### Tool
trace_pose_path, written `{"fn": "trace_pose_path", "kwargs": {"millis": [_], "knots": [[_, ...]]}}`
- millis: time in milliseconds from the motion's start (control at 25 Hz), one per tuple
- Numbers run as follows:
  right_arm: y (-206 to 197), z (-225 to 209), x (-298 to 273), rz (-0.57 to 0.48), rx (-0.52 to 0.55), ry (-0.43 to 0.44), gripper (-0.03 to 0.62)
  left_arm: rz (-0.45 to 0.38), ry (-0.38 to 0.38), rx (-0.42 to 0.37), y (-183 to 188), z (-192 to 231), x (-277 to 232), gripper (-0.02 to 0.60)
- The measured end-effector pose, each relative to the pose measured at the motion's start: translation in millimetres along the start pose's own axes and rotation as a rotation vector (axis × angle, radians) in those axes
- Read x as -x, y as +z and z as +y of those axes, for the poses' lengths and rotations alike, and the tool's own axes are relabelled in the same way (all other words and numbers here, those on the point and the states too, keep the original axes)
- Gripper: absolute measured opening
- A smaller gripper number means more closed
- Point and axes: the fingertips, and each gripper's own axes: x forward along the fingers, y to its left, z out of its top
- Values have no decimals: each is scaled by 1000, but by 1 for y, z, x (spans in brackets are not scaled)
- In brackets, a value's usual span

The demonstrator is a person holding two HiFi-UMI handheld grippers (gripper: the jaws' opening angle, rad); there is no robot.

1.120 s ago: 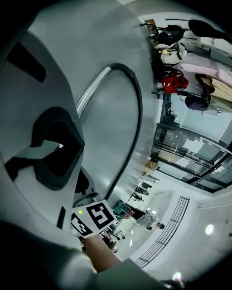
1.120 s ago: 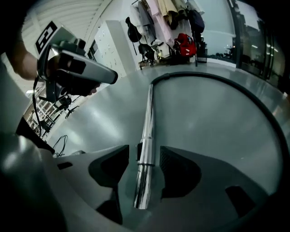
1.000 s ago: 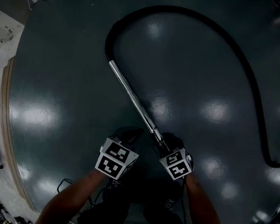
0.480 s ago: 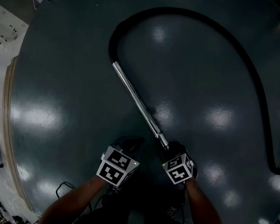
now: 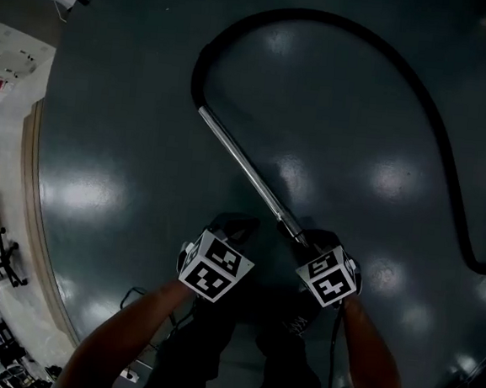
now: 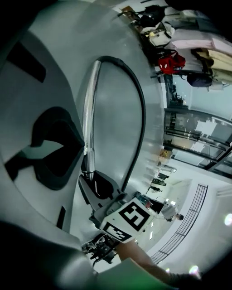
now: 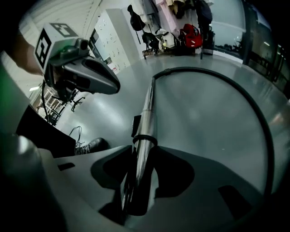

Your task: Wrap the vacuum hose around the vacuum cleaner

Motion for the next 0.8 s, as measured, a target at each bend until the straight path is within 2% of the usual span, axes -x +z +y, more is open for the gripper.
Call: {"fn": "trace_pose_path", "kwargs": {"millis": [240, 360, 440, 560, 680, 800], "knots": [[21, 6, 94, 6, 16, 28, 155, 20, -68, -208, 52, -34, 23, 9], [13, 9, 139, 29, 39, 45, 155, 24, -106, -313, 76, -63, 32, 82], [8, 13, 166, 41, 52, 56, 155, 40, -156, -361, 86, -85, 36, 147], [16, 20, 198, 63, 68, 76, 155, 71, -241, -446, 96, -105, 45, 208], [30, 24, 229, 76, 90, 108, 155, 101, -322, -595, 102, -124, 56, 257], [37, 24, 266, 91, 119, 126, 155, 135, -404, -759, 107, -152, 61, 261]]}}
